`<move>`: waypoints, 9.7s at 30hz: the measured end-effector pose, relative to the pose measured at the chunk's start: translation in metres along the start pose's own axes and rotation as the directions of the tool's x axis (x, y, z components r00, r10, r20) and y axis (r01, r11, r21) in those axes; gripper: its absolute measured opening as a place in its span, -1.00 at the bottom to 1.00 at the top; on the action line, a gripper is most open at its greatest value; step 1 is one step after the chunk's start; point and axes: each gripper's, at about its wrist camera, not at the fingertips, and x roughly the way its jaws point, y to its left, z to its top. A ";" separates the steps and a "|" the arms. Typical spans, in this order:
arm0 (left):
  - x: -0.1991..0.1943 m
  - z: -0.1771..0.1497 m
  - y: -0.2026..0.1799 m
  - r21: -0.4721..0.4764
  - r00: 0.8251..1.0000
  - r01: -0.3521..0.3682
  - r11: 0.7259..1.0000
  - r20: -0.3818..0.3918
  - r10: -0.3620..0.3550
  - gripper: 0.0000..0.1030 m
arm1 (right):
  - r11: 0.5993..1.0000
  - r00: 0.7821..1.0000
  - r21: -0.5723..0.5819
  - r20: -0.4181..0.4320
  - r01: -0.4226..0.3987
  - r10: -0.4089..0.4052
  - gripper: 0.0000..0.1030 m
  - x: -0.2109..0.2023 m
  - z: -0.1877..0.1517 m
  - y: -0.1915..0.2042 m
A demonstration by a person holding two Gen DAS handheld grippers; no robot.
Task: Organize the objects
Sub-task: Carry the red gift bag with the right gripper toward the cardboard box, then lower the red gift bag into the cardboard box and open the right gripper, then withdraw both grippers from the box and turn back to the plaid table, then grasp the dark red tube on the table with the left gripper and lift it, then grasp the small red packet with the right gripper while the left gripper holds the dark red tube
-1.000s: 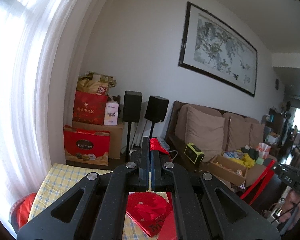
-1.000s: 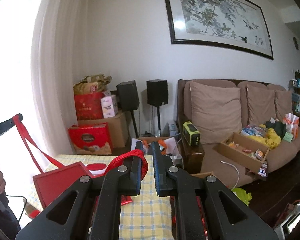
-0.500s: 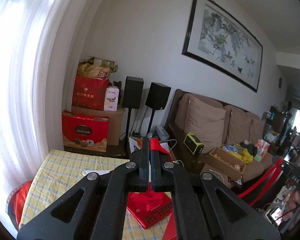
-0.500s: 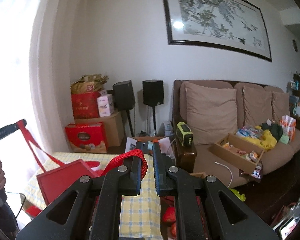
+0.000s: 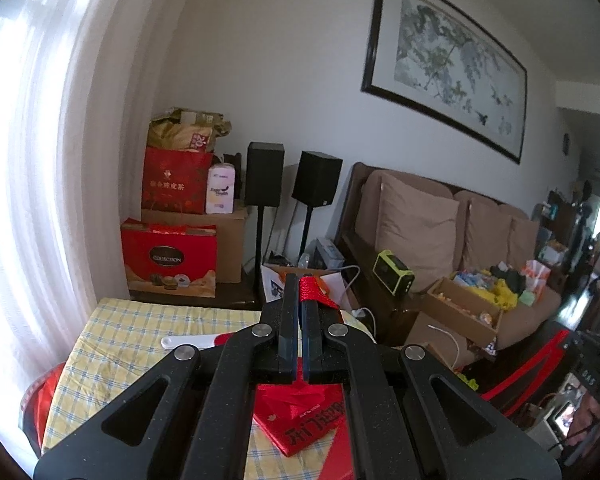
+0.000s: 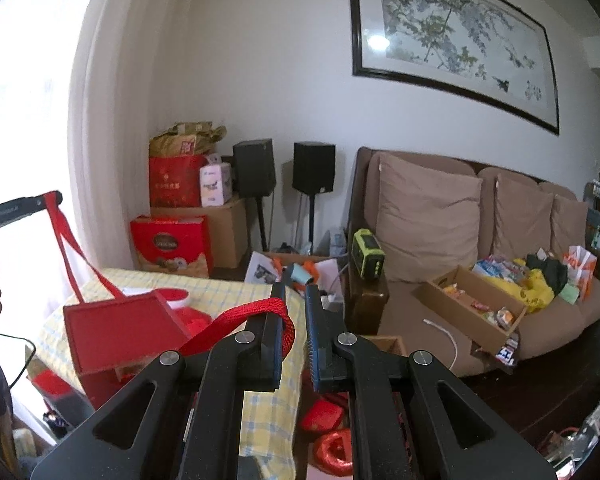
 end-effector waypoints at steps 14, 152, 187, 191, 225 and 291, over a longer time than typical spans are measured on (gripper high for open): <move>0.031 0.008 -0.067 0.037 0.995 0.093 0.995 -0.047 -0.091 -0.98 | 0.999 0.999 0.031 -0.004 -0.037 0.037 -0.83 0.018 -0.011 -0.045; 0.210 -0.074 -0.201 0.060 0.802 0.308 0.950 -0.553 -0.225 0.54 | 0.968 0.946 0.210 -0.319 0.135 -0.063 0.48 0.107 -0.060 -0.140; 0.032 -0.005 0.079 -0.114 0.958 -0.241 0.964 -0.186 0.218 0.99 | 0.991 0.986 0.131 -0.161 -0.018 0.039 0.59 0.073 -0.026 -0.084; 0.067 -0.031 0.095 -0.039 0.916 -0.320 0.947 -0.269 0.299 0.99 | 0.992 0.983 0.121 -0.180 -0.025 0.046 0.59 0.081 -0.030 -0.079; 0.269 -0.165 0.077 0.288 0.795 -0.216 0.933 -0.503 0.339 0.27 | 0.996 0.923 0.073 -0.376 -0.052 0.076 0.59 0.154 -0.081 -0.044; 0.106 -0.142 0.264 -0.210 0.876 -0.460 0.863 -0.268 0.401 -0.69 | 0.895 0.832 -0.231 -0.508 -0.380 0.222 0.08 0.393 -0.093 0.370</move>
